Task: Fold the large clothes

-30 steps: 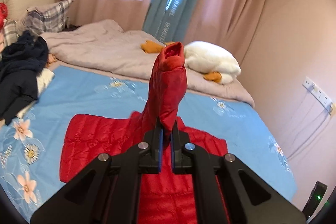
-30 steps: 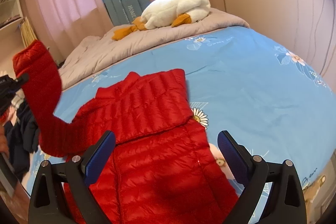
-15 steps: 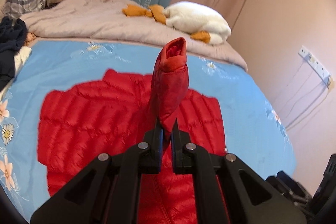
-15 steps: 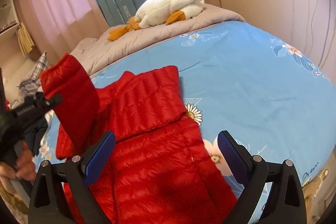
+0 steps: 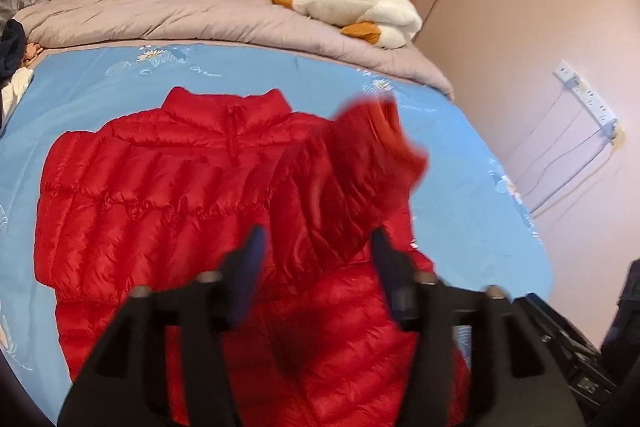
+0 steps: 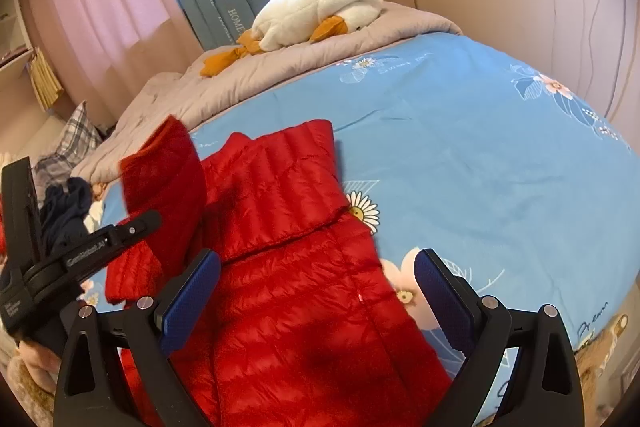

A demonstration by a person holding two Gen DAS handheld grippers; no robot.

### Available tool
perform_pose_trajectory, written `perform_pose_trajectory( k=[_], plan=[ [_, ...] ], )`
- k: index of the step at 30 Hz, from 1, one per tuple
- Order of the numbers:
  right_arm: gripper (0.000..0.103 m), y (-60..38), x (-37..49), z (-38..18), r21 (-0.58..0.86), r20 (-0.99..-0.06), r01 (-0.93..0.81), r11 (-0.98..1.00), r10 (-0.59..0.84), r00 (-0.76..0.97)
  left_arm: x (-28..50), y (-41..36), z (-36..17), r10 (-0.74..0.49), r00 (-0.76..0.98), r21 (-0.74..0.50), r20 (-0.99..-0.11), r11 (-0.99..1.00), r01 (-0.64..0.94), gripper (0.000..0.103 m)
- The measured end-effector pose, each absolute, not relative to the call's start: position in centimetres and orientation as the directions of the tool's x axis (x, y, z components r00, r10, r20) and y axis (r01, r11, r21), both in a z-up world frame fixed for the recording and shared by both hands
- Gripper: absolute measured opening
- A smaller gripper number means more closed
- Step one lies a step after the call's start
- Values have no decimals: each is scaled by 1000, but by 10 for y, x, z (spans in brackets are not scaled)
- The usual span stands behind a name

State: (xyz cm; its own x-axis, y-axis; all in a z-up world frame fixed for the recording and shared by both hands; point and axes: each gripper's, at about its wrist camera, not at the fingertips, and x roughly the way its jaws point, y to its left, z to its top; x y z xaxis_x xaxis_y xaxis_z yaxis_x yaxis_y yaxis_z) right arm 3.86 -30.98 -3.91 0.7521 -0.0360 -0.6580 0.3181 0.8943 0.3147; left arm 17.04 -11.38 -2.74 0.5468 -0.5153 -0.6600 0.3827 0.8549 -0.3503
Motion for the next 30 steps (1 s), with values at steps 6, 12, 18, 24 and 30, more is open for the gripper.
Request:
perform_pose_trajectory(
  k=[6,12,18,24,30],
  plan=[
    [97,-311,40,-42,327,-662,315,891,-21,749,159,-94,-11,-505,562,-342,-655,861,376,72],
    [97,-314,51,-44,325,-673,297,898,-1,739,149,-31,0,-376,663,-303,-647,925,230,84],
    [97,-311,86,-51,307,-704,248,919,44,709,145,52,-25,-197,700,-280,-687,960,-4,84],
    [89,-293,136,-73,269,-758,188,945,87,646,140,104,-73,-126,633,-303,-763,936,-179,83],
    [72,-275,178,-102,222,-825,159,962,99,556,141,111,-87,-123,611,-303,-782,932,-200,73]
  ],
)
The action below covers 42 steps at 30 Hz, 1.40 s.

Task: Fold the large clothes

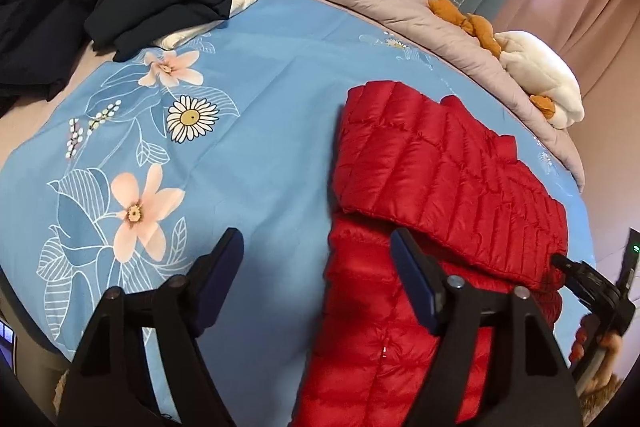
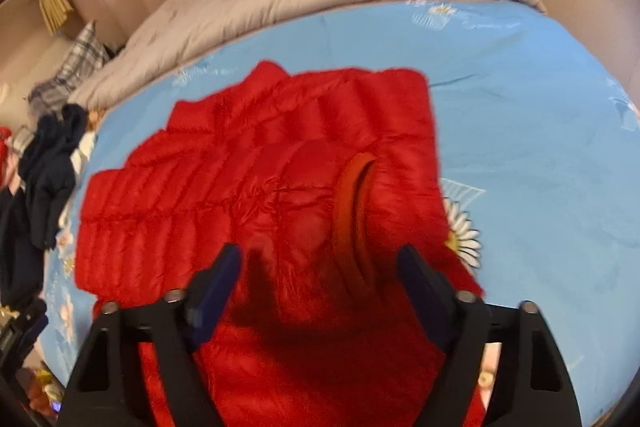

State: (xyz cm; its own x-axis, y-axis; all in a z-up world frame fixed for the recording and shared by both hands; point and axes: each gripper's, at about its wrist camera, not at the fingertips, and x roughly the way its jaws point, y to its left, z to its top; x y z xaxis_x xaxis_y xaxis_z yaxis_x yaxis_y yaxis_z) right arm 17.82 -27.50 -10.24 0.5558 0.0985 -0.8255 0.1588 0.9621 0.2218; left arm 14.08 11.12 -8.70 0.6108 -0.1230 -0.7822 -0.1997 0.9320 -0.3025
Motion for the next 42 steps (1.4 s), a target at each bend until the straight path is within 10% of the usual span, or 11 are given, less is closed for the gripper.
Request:
perform_pose_trajectory(
  k=[5,16,42],
  plan=[
    [14,-269,184,-107,282,-814,82,956,193,548,149,103,-97,-138,591,-299,-794,937,-183,72],
    [12,-282,165,5,173,-668,47,984,82,740,190,79,-88,-179,611,-309,-771,944,-113,71],
    [12,-321,193,-99,130,-827,191,973,0,563,243,56,-142,-143,501,-250,-853,956,-152,66]
  ],
)
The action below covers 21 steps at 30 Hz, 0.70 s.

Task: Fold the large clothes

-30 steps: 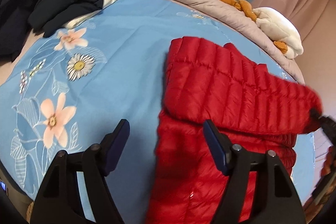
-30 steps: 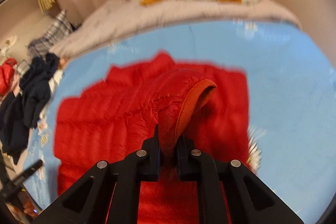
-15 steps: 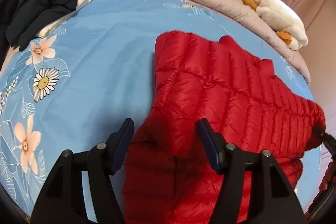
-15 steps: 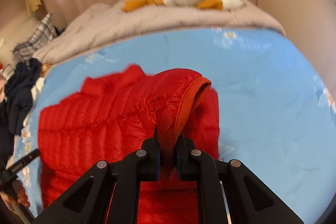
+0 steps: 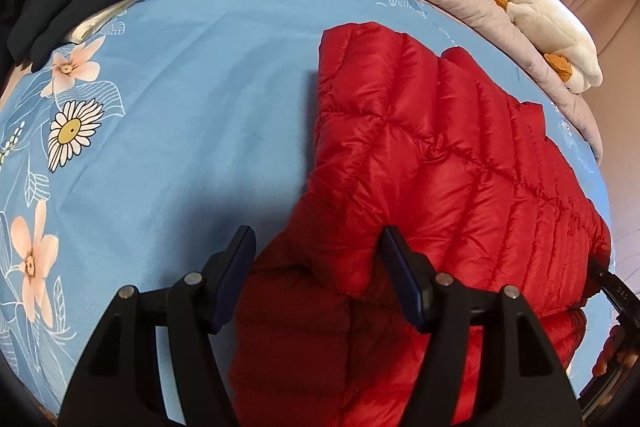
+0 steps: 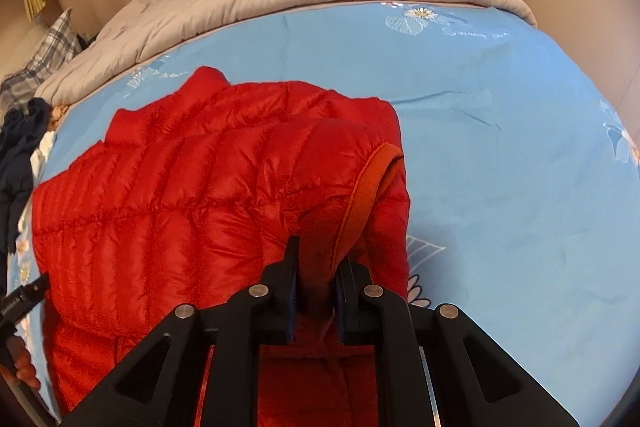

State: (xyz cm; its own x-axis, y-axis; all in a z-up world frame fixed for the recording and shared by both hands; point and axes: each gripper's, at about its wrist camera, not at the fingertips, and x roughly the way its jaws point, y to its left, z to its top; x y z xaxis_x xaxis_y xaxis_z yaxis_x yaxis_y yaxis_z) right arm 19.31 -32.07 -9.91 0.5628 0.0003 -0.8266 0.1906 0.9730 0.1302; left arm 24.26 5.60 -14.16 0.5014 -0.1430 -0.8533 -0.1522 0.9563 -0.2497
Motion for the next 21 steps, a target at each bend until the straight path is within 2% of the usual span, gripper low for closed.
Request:
perform_pose_trajectory(
  k=[1,3,7,9,11,14,17,21],
  plan=[
    [13,-322,192,-98,137,-824,192,972,4,566,240,56,-139,-142,504,-249,-852,957,-150,63],
    [17,-324,187,-92,153,-818,195,969,14,575,232,57,-129,-141,518,-245,-843,960,-137,64],
    [43,-325,171,-77,127,-801,195,973,-15,599,208,60,-107,-165,543,-267,-823,957,-114,71],
    [52,-325,158,-63,112,-779,187,976,-31,626,193,61,-93,-181,566,-279,-804,956,-91,79],
    [68,-326,145,-50,111,-760,178,978,-32,650,175,61,-78,-191,593,-284,-782,957,-66,91],
    [85,-328,120,-30,126,-719,158,979,-20,694,147,61,-60,-218,625,-298,-750,954,-25,101],
    [95,-330,91,-16,144,-682,143,979,-7,731,122,62,-54,-260,632,-329,-730,944,8,102],
    [96,-331,57,-18,164,-679,109,980,32,734,95,65,-70,-329,587,-404,-740,915,3,102]
  ],
)
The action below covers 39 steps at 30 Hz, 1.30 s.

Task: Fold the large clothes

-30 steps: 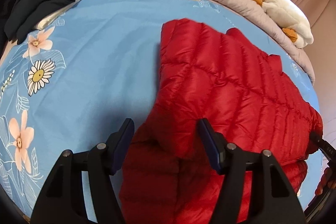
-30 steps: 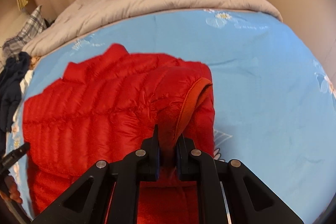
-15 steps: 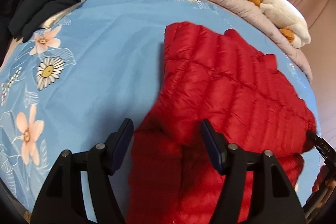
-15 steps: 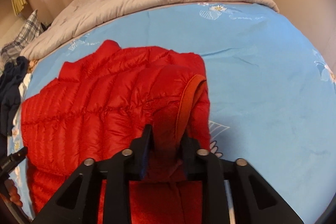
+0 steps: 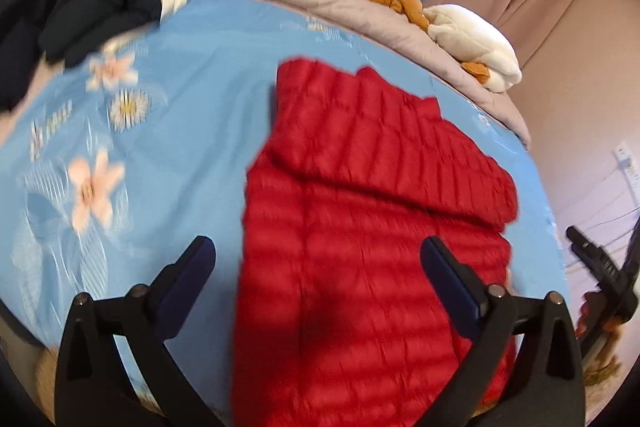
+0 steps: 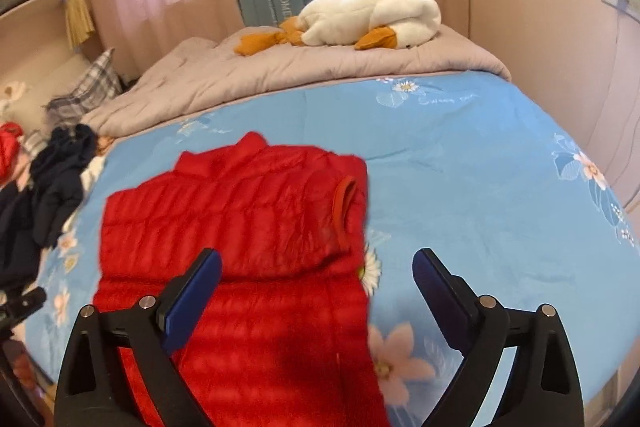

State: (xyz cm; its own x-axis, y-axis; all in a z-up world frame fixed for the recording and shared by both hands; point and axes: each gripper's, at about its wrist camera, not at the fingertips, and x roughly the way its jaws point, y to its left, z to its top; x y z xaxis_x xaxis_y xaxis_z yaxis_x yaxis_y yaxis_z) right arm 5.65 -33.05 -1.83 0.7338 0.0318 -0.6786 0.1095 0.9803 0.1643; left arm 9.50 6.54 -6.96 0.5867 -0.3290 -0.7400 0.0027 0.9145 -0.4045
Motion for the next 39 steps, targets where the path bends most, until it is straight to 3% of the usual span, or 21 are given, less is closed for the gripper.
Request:
perform_pose_trajectory(
  k=[8,19,31,39],
  plan=[
    [97,-328,1,-60,245,-735,38,969,160,658,48,65,-111,-365,515,-427,-776,904,-2,102],
    [97,-342,-31,-119,257,-830,120,959,156,535,12,64,-152,-328,454,-385,-828,922,-35,102],
    [96,-348,-56,-142,280,-858,147,949,179,482,-5,53,-165,-290,436,-326,-852,945,-8,101],
    [96,-350,-61,-144,315,-850,144,938,212,481,-10,45,-172,-332,415,-355,-847,934,22,101]
  ],
)
